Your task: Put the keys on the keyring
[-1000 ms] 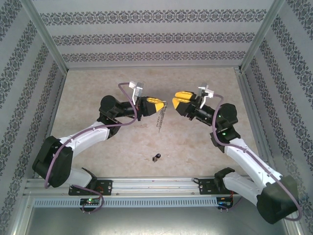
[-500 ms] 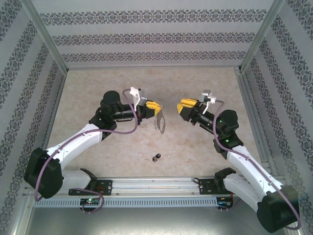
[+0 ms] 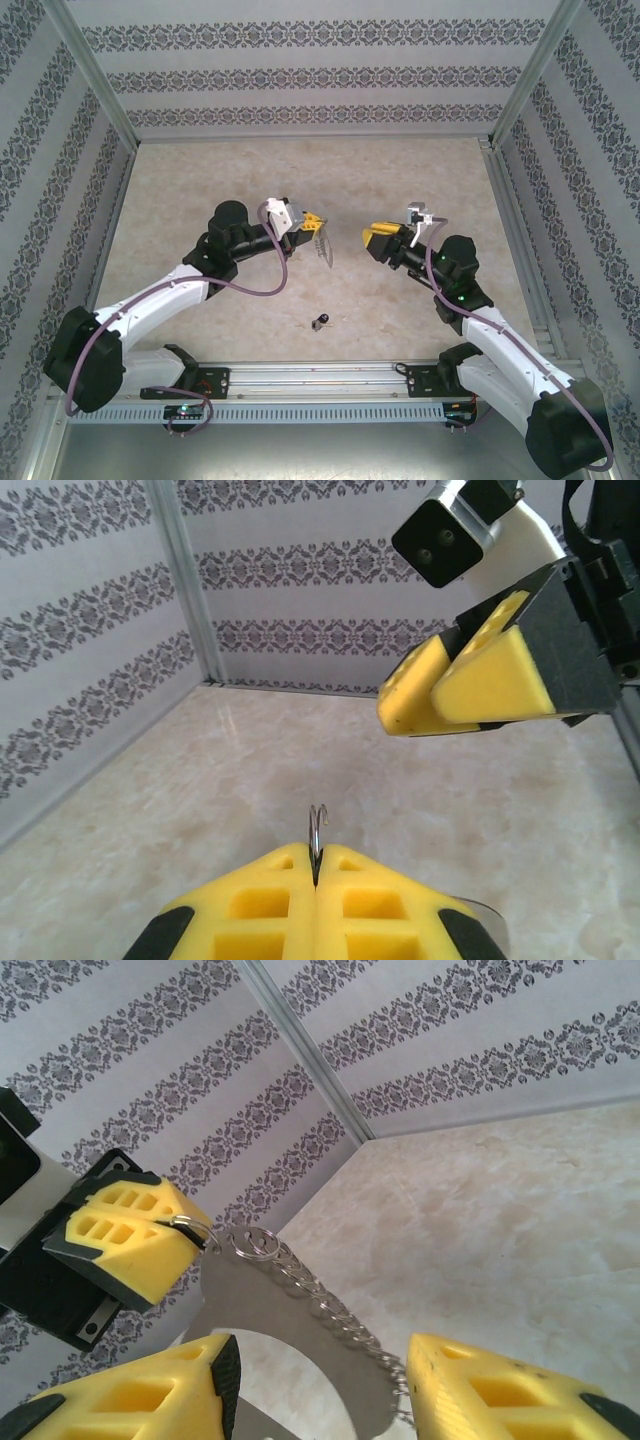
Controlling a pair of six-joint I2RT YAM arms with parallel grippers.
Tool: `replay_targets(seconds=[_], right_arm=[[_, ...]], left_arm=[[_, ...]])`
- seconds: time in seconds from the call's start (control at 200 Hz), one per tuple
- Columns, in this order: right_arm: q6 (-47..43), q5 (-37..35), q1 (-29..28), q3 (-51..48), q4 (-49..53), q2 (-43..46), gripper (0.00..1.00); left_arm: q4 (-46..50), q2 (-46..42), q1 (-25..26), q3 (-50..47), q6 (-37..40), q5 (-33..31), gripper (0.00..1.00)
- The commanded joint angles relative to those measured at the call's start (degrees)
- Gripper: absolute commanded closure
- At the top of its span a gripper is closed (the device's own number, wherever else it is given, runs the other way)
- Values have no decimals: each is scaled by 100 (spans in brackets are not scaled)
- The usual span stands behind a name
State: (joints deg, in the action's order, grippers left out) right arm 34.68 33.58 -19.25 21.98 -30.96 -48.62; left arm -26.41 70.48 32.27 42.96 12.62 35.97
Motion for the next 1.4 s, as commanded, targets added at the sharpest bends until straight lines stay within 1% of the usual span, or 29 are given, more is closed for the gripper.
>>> replay_targets(seconds=[0.0, 0.12, 0.235, 0.47, 0.704, 0.864, 0.974, 1.084, 1.259, 1.379, 1.394], right_arm=[[110, -182, 21, -66, 262, 47, 51], [86, -617, -109, 21, 1222, -64, 51], [58, -1043, -414, -25, 1915, -221, 51], [371, -1761, -1160, -464, 2208, -338, 50], [286, -2541, -2082, -264, 2893, -641, 51], [412, -2857, -2530, -273, 2877, -668, 51], [386, -3074, -2593, -299, 2868, -561, 51], [279, -3461, -2538, -264, 2911, -396, 51], [332, -3543, -1995, -71, 2818, -309, 51], [489, -3698, -1723, -194, 2454, -275, 51], [506, -3714, -1701, -337, 2388, -271, 51]], left_arm=[[-468, -217, 78, -48, 387, -284, 100], [-453, -293, 86, -146, 415, -543, 100], [-647, -401, 88, -360, 476, -758, 100], [-952, -569, 87, -711, 702, -1149, 100], [-940, -614, 126, -749, 783, -1303, 100], [-913, -712, 190, -796, 930, -1366, 100], [-903, -796, 209, -830, 912, -1343, 100], [-868, -863, 226, -873, 889, -1315, 100], [-970, -1009, 288, -1019, 840, -1345, 100], [-1221, -993, 308, -1149, 781, -1289, 100], [-1245, -990, 308, -1159, 773, -1248, 100]])
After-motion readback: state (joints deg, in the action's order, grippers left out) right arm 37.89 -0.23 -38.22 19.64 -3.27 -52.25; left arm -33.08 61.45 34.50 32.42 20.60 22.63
